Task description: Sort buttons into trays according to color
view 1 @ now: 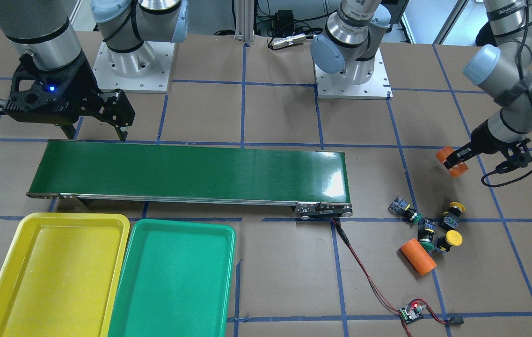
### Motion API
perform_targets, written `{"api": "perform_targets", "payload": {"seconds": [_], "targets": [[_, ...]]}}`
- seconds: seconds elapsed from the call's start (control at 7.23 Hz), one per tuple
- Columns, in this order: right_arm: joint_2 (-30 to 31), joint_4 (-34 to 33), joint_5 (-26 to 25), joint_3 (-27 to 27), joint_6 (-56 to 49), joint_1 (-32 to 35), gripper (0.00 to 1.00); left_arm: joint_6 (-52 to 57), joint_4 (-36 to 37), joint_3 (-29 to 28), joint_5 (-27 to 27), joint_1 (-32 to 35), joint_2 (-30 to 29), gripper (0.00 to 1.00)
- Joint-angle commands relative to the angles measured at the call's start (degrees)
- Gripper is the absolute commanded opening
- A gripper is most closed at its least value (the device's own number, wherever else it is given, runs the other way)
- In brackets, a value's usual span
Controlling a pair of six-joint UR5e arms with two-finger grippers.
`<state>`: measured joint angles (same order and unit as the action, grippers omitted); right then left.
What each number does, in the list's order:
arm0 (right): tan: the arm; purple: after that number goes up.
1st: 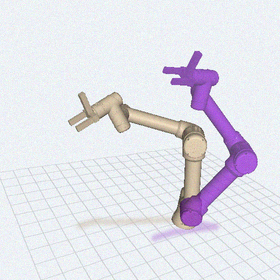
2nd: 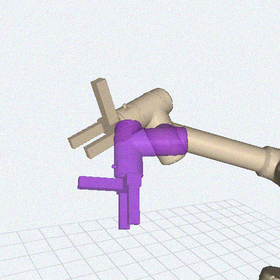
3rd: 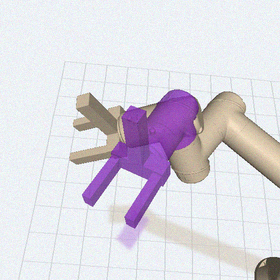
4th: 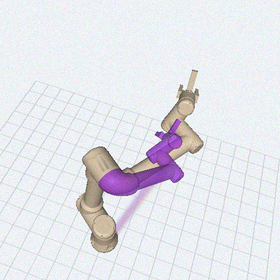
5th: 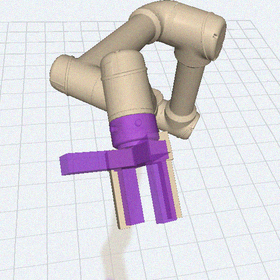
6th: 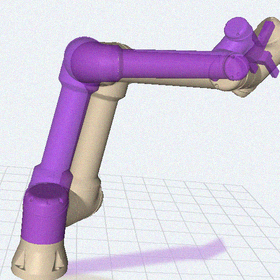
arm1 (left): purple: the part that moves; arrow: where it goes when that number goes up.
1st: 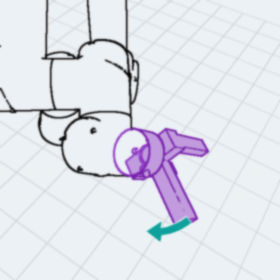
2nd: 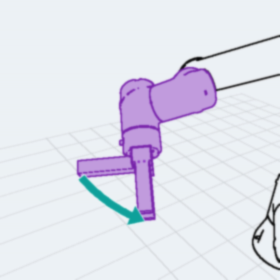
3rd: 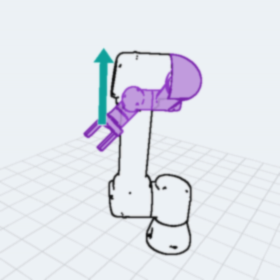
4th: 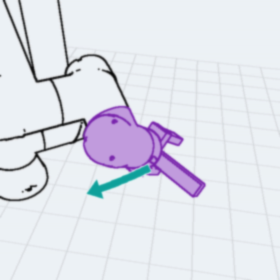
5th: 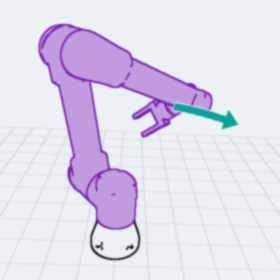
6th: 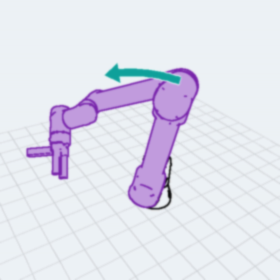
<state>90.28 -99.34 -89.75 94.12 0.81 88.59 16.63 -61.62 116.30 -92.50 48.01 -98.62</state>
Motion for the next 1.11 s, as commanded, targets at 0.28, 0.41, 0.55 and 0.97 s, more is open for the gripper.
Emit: {"api": "perform_targets", "payload": {"seconds": [0.28,0.41,0.55,0.97], "targets": [[-0.11,-0.15,-0.16,-0.43,0.07,0.0,1.0,-34.96,-14.67,-6.88,1.53,19.95,6.41,0.0],[0.07,-0.15,-0.08,-0.52,0.07,0.0,1.0,-46.75,-14.23,-6.88,1.45,26.1,6.25,0.0],[0.24,-0.15,0.01,-0.43,0.15,0.0,1.0,-58.52,-14.14,-6.88,1.62,31.65,4.59,0.0],[1.2,0.46,0.53,-0.78,0.15,0.09,1.0,-82.7,-11.16,-7.67,6.72,42.41,2.21,0.0]]}}
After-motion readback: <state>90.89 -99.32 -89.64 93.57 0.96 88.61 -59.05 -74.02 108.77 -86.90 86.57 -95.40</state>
